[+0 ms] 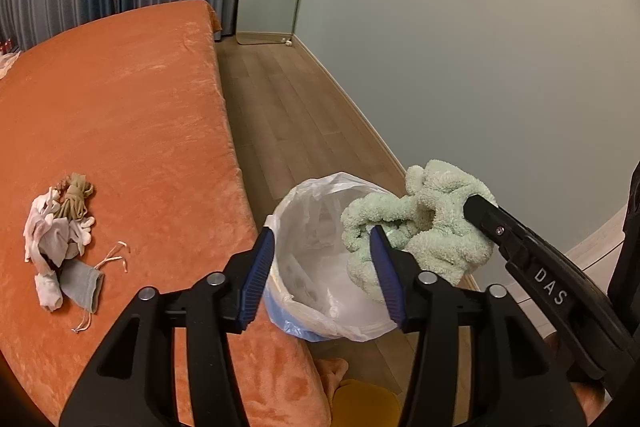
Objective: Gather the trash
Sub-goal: 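Carry the towel and paper strip to the wastebasket with both tools, then open both tools over the wastebasket to drop the items, then move both tools back over the remaining trash pile on the bed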
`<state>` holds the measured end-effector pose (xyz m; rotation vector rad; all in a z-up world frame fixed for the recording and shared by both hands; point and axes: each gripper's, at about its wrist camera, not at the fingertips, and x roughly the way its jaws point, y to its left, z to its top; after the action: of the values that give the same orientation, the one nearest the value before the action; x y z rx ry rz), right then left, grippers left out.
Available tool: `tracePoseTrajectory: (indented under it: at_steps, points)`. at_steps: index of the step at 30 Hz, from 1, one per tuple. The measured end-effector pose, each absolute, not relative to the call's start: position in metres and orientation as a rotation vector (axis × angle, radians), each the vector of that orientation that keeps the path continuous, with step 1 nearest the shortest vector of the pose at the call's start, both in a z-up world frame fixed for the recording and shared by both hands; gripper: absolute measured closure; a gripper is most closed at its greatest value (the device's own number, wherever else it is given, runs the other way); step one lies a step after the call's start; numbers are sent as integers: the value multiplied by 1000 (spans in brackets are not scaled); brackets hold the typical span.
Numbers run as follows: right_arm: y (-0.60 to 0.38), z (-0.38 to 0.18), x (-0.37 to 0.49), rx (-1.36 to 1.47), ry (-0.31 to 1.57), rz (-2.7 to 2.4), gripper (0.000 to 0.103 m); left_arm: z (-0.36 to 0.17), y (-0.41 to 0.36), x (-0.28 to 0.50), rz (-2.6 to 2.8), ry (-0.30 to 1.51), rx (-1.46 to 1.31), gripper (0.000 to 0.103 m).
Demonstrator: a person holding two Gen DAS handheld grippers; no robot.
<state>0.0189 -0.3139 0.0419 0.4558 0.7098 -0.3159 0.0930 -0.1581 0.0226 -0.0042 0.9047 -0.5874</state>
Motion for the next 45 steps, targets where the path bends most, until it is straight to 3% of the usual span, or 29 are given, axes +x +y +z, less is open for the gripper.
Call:
tracePoseTrajectory:
  at_steps: [6, 10, 14, 45]
  points:
    - [-311, 45, 26, 426, 707, -318, 89, 23, -144, 92, -546, 883, -7, 46]
    - [-303, 48, 23, 416, 705, -323, 72, 21, -136, 92, -524, 886, -5, 45]
    - [-293, 52, 22, 379, 709, -319, 66, 20, -124, 92, -502, 891, -22, 45]
    - [-156, 51, 31, 220, 780, -169, 44, 21, 18, 90, -285, 870, -157, 43]
